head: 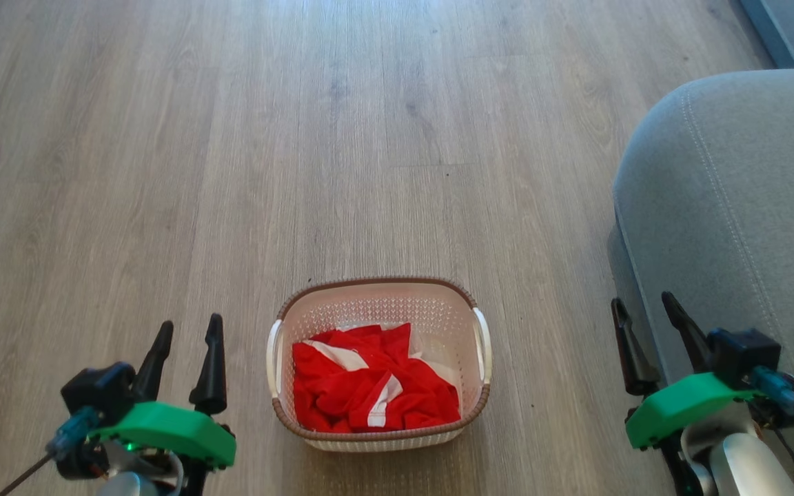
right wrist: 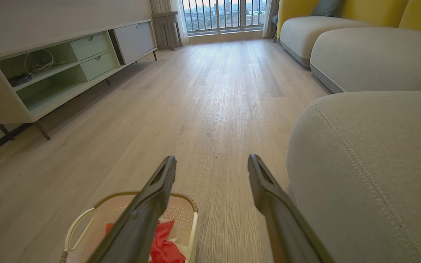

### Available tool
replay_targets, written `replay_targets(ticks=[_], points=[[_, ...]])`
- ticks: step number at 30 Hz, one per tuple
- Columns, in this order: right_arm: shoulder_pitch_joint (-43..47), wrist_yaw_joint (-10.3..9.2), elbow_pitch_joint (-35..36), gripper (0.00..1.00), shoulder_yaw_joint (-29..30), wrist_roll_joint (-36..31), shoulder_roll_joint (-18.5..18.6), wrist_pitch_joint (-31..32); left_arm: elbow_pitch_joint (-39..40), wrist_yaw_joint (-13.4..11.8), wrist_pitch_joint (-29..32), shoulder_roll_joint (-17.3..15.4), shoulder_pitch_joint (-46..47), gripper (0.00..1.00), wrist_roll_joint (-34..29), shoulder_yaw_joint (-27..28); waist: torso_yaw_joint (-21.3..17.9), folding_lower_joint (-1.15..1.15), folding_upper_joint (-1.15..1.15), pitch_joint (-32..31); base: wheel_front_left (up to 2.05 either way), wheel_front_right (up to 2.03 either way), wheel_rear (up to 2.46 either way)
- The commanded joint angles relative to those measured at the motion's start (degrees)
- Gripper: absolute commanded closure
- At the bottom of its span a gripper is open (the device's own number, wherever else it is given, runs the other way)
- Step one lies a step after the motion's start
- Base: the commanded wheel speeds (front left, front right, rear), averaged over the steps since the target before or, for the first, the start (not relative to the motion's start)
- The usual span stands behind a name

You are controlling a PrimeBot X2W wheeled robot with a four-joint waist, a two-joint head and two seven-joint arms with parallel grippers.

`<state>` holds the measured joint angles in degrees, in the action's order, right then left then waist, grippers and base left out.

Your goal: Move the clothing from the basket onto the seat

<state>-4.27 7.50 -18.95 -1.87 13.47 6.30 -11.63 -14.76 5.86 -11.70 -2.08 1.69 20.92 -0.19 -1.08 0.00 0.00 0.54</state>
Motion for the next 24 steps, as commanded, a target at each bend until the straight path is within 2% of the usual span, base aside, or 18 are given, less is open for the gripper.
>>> replay_targets(ticks=[1, 15, 24], points=[[-3.0, -0.01, 1.5, 0.00, -1.0, -2.0, 1.2, -0.9, 2.1, 0.0, -0.9, -0.7, 2.6, 0.00, -2.0, 1.2, 0.0, 0.00, 0.00, 0.0, 0.00, 0.00, 0.00], [-3.3, -0.01, 1.6, 0.00, -1.7, -10.6, 1.4, -3.3, 2.5, 0.2, -3.2, -0.8, 2.5, 0.00, -11.1, 1.4, -0.2, 0.00, 0.00, -0.1, 0.00, 0.00, 0.00], [-3.2, -0.01, 1.4, 0.00, -1.9, -10.4, 1.4, -3.4, 2.5, 0.2, -3.3, -0.8, 2.3, 0.00, -11.1, 1.6, -0.4, 0.00, 0.00, -0.1, 0.00, 0.00, 0.00]])
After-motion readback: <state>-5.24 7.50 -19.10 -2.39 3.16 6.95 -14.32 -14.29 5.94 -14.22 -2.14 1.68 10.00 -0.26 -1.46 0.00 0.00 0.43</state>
